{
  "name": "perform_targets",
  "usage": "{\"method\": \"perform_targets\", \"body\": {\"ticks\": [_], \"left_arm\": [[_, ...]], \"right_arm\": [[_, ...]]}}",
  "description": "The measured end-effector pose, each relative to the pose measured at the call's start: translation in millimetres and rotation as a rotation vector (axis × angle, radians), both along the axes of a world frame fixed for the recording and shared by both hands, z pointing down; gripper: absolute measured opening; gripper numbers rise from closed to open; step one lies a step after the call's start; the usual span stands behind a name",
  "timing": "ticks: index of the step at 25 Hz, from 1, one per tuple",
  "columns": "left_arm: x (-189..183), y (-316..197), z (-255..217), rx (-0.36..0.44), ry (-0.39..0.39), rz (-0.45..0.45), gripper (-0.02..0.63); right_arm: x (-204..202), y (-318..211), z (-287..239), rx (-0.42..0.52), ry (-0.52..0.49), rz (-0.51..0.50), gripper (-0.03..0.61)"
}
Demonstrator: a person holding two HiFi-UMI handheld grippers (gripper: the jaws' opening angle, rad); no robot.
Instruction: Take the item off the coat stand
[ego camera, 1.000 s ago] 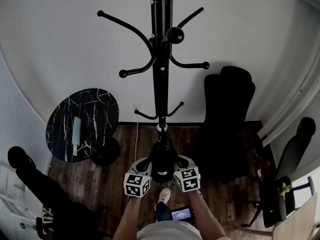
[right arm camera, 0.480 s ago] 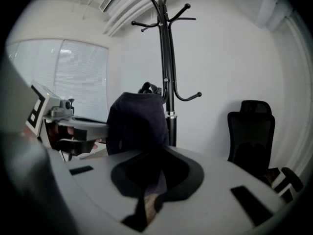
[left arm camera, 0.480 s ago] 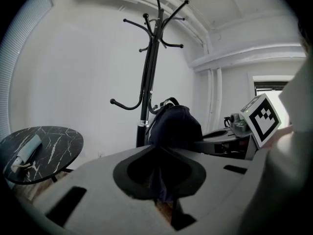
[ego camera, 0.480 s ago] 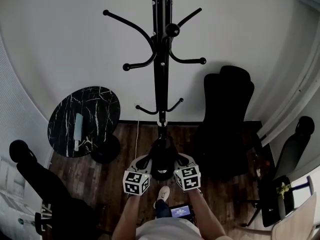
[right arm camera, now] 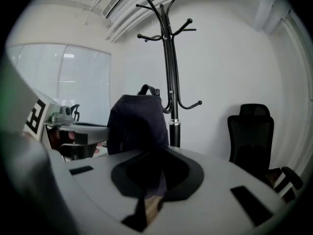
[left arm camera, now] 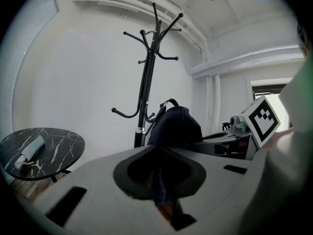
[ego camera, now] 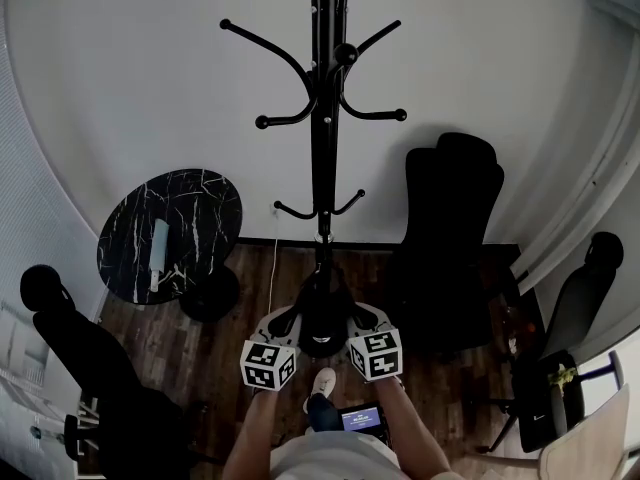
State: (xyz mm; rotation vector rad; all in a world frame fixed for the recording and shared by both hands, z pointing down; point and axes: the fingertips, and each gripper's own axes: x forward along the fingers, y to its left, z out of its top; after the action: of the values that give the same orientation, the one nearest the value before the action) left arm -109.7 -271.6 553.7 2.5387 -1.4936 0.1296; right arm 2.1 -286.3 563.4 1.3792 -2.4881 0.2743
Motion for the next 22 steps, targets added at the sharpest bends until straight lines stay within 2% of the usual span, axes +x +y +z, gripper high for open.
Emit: {"method": "perform_targets", "body": {"ticks": [4, 13, 15, 19, 22], "left_arm": [[-1, 18, -8, 0.013, 0.047, -0.001, 0.037], [10, 50, -16, 0.011, 0.045, 0.010, 0.035], [16, 57, -18, 0.013, 0.032, 0.009, 0.035], [30, 70, -21, 0.047, -0.071, 0.003, 0.034], [37, 79, -23, 0.039, -0.049, -0.010, 0.034]], "right_arm": [[-1, 16, -4, 0.008, -0.022, -0.003, 0.031], [10, 45, -9, -0.009, -0.079, 0.001, 0.030], [16, 50, -12, -0.011, -0.093, 0.005, 0.029], [27, 59, -17, -0.003, -0.113, 0.007, 0.029], [34, 68, -20, 0.000, -0.107, -0.005, 0.030]]}}
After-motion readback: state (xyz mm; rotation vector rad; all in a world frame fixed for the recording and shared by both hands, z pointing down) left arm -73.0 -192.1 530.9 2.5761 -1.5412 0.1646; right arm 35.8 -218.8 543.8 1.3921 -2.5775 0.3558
